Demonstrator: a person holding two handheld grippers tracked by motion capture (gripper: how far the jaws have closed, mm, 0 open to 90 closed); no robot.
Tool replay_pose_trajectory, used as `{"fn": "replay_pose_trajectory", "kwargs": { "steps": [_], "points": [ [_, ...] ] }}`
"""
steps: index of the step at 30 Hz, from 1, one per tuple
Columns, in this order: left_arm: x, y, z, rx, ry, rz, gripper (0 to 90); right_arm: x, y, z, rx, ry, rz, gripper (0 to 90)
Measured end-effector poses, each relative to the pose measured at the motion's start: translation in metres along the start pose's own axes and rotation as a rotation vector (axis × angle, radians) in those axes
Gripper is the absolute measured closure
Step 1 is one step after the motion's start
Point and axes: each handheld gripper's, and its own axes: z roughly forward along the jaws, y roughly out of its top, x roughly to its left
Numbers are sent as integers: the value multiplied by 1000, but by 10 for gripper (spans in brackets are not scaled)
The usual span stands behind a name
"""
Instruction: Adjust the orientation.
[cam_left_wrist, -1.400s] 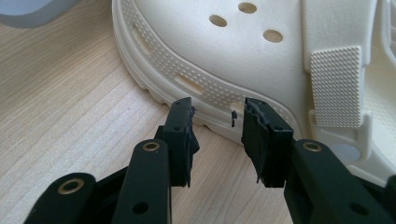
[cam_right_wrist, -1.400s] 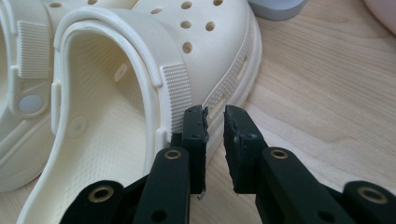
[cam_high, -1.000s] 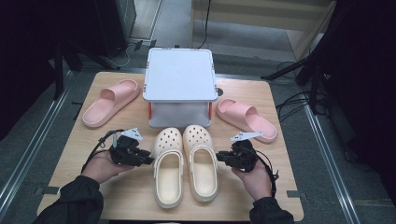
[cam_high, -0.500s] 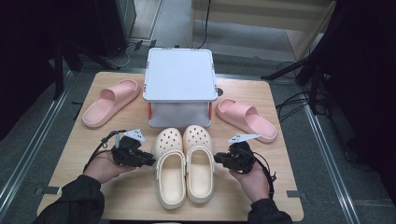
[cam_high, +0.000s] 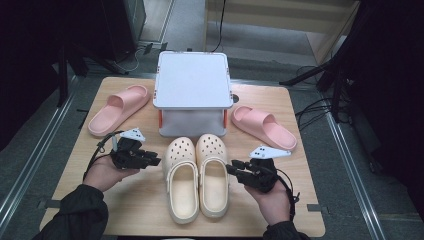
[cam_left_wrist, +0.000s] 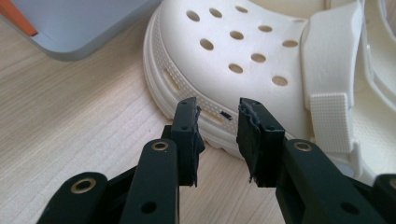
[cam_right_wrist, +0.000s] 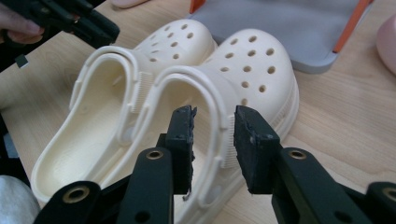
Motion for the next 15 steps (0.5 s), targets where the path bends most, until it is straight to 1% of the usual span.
{"fn": "replay_pose_trajectory", "kwargs": {
  "steps": [1, 2, 4, 6, 8, 10, 12, 13, 15],
  "points": [
    [0, 1, 0, -2, -3, -5, 675, 5, 0, -1, -6, -9, -13, 668],
    [1, 2, 0, -8, -4, -11, 669, 9, -1, -2, -12, -6, -20, 648],
    [2, 3, -1, -6, -11, -13, 656, 16, -1, -2, -21, 6, -13, 626],
    [2, 4, -1, -13, -17, -22, 642, 22, -3, 0, -21, 23, -11, 599],
    [3, 5, -2, -11, -19, -28, 631, 27, -4, 3, -11, 33, -13, 577],
    [5, 6, -2, -4, -22, -33, 607, 30, -6, 7, -6, 31, -11, 555],
    [6, 7, -2, -5, -21, -54, 607, 33, -6, 11, 0, 35, -16, 544],
    [6, 9, -2, -10, -24, -57, 611, 34, -6, 12, 6, 44, -15, 544],
    [6, 11, -3, -15, -22, -54, 616, 37, -7, 16, 6, 47, -17, 537]
  ]
}}
